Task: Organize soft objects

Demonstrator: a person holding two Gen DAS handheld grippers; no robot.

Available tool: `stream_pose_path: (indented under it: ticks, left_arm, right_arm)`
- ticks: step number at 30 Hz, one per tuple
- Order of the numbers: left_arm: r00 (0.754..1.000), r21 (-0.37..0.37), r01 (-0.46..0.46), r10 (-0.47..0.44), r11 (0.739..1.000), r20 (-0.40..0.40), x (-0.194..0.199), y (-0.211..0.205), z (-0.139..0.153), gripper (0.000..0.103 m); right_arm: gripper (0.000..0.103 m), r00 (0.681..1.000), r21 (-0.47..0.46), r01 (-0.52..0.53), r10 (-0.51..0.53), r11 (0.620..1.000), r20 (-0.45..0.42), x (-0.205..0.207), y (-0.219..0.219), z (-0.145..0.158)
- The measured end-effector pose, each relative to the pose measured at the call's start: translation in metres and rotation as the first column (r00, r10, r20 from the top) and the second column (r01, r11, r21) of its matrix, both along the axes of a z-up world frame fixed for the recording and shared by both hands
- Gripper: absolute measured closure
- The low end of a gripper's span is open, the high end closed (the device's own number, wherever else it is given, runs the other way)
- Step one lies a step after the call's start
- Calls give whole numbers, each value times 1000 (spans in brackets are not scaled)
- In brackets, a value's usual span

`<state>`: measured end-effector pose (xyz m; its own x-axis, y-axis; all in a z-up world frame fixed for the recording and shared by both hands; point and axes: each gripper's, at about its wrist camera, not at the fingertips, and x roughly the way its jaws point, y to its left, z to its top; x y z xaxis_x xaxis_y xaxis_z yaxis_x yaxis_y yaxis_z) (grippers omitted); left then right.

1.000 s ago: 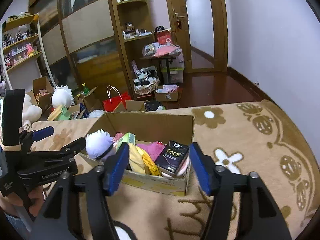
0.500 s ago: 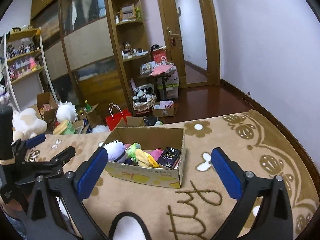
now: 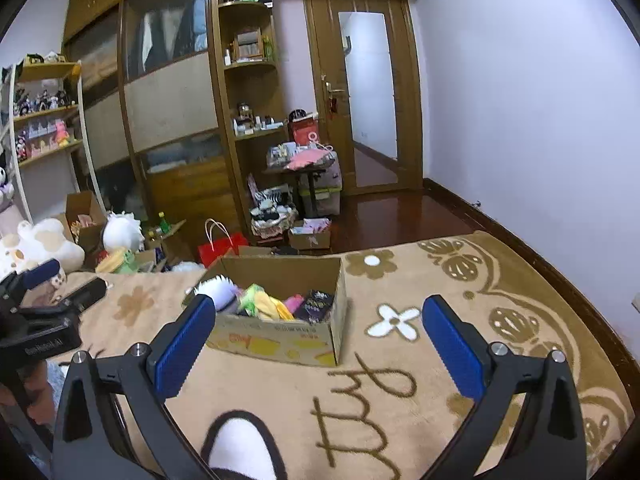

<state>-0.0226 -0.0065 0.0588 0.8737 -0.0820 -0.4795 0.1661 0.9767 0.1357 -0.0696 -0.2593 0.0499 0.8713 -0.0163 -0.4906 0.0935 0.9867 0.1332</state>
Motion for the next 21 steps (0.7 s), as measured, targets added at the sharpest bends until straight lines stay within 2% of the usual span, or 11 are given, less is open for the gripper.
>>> stream_pose_path:
  ticks: [3,8,21]
  left_arm:
    - [1000,12,12,-12,1000,15,-4,-1,-5,1]
    - [999,39,33,-32,999,-33,3,-7,-17,1]
    - [997,61,59,-55,996,-63,12,-14,-36,1]
  right_arm:
    - [0,1000,-2,1,-1,1000,-17,-3,1,-6]
    - [0,999,-48,10,-12,999,-38,-5,6,-15]
    - [0,996,-65,-7,1,998,-86,5,11,-28]
